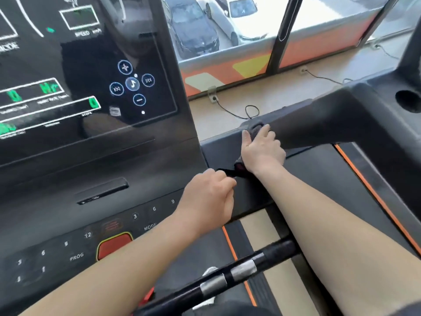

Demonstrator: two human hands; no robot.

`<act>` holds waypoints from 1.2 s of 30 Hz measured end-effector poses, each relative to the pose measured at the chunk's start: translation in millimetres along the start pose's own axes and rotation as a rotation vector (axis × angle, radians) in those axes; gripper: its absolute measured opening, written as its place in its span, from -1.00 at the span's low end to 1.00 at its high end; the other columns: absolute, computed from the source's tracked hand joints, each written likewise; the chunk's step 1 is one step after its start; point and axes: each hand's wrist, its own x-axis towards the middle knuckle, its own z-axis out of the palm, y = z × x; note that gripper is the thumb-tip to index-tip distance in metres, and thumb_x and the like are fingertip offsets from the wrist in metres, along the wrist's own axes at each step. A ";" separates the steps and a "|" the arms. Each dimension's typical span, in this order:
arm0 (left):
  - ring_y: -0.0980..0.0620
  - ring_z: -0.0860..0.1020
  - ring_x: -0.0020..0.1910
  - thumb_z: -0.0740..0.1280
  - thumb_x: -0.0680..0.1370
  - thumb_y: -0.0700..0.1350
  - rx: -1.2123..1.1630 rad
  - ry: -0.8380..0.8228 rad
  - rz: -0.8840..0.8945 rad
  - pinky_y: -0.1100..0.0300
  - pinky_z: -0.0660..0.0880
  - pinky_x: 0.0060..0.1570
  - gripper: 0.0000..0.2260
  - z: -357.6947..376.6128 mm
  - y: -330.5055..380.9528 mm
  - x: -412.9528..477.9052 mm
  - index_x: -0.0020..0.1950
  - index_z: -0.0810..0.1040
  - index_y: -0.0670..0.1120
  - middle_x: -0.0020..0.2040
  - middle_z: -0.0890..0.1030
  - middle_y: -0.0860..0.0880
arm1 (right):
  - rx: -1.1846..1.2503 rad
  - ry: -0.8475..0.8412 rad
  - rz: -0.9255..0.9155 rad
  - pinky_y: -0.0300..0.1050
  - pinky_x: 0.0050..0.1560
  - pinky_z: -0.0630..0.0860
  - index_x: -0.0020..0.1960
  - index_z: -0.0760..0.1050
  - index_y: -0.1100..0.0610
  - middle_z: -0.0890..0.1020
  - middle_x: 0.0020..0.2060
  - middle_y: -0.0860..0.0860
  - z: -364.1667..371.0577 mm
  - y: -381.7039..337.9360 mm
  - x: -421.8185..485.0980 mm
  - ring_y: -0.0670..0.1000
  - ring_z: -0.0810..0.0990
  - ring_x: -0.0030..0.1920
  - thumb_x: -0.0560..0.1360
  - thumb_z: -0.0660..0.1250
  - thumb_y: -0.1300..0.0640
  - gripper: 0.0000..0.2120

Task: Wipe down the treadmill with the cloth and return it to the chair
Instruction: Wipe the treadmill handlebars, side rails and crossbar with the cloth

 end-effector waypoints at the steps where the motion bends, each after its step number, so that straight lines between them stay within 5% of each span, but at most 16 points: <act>1: -0.15 0.52 -0.18 0.28 0.51 -0.14 -0.002 0.006 -0.005 -0.07 0.53 -0.20 -0.83 0.2 -0.2 0.0 -0.05 0.66 -0.12 -0.13 0.62 -0.05 | -0.023 0.002 -0.037 0.21 0.33 0.38 0.62 -0.01 0.26 0.27 0.53 0.24 1.9 -1.9 0.8 0.29 0.35 0.44 0.64 -0.14 -0.30 -0.23; 5: -0.24 0.53 0.25 0.37 0.45 -0.20 0.008 -0.022 0.041 -0.17 0.43 0.37 -0.65 1.5 1.4 2.9 0.24 0.61 -0.18 0.27 0.59 -0.18 | -0.137 -0.019 -0.238 0.16 0.59 0.03 0.66 -0.16 0.16 -0.08 0.65 0.12 9.0 18.6 -27.7 0.19 -0.08 0.63 0.66 -0.16 -0.20 -0.31; 8: -0.29 0.48 0.33 0.33 0.46 -0.14 0.026 -0.046 0.036 -0.21 0.38 0.41 -0.58 -1.9 0.6 7.0 0.31 0.57 -0.19 0.32 0.56 -0.21 | -0.196 -0.041 -0.375 0.14 0.61 -0.11 0.66 -0.15 0.14 -0.19 0.65 0.07 14.1 47.4 -69.5 0.11 -0.25 0.63 0.64 -0.20 -0.17 -0.33; 14: -0.28 0.45 0.40 0.32 0.50 -0.12 0.038 -0.045 -0.040 -0.21 0.30 0.49 -0.55 -7.4 -13.3 -4.0 0.38 0.54 -0.19 0.38 0.53 -0.22 | -0.278 -0.018 -0.501 0.19 0.59 -0.12 0.63 0.06 0.24 0.02 0.64 0.16 19.2 69.3 -99.0 0.14 -0.09 0.64 0.62 -0.11 -0.14 -0.30; 19: -0.28 0.44 0.42 0.27 0.51 -0.09 0.038 -0.074 -0.044 -0.22 0.27 0.51 -0.54 -10.1 -10.2 -10.7 0.39 0.53 -0.19 0.39 0.52 -0.23 | -0.300 -0.053 -0.374 0.19 0.59 -0.27 0.65 -0.20 0.13 -0.18 0.65 0.07 2.7 42.6 -44.1 0.05 -0.18 0.64 0.63 -0.22 -0.16 -0.32; 23: -0.27 0.43 0.43 0.28 0.52 -0.11 0.018 -0.079 0.014 -0.20 0.25 0.52 -0.54 -5.0 8.0 -8.7 0.41 0.53 -0.19 0.40 0.52 -0.21 | -0.143 -0.079 -0.295 0.17 0.61 -0.18 0.65 0.02 0.12 0.21 0.60 0.04 -7.8 90.3 -60.5 -0.01 0.11 0.60 0.64 -0.18 -0.16 -0.35; 27: -0.28 0.46 0.39 0.33 0.50 -0.16 -0.007 -0.091 0.139 -0.16 0.25 0.51 -0.60 13.3 48.1 -4.2 0.33 0.57 -0.22 0.34 0.56 -0.24 | -0.149 -0.138 -0.189 0.21 0.59 -0.12 0.41 0.42 0.12 0.59 0.23 0.06 -10.1 145.0 -120.9 0.05 0.47 0.36 0.61 -0.29 -0.19 -0.30; 33: -0.24 0.53 0.19 0.08 0.40 -0.15 -0.053 -0.091 0.382 -0.04 0.27 0.34 -0.60 47.6 135.0 -19.9 0.08 0.60 -0.22 0.15 0.59 -0.21 | -0.190 -0.085 -0.138 0.28 0.56 0.07 0.49 0.35 0.16 0.55 0.29 0.08 -2.6 205.8 -219.0 0.07 0.46 0.38 0.57 -0.09 -0.30 -0.28; 36: -0.21 0.44 0.38 0.03 0.44 -0.12 -0.063 -0.231 0.492 -0.07 0.26 0.47 -0.49 78.5 177.0 -47.1 0.28 0.56 -0.18 0.36 0.54 -0.16 | -0.183 -0.124 -0.136 0.25 0.58 -0.01 0.55 0.23 0.09 0.45 0.42 -0.05 -5.9 234.9 -259.0 -0.03 0.31 0.50 0.46 -0.06 -0.35 -0.20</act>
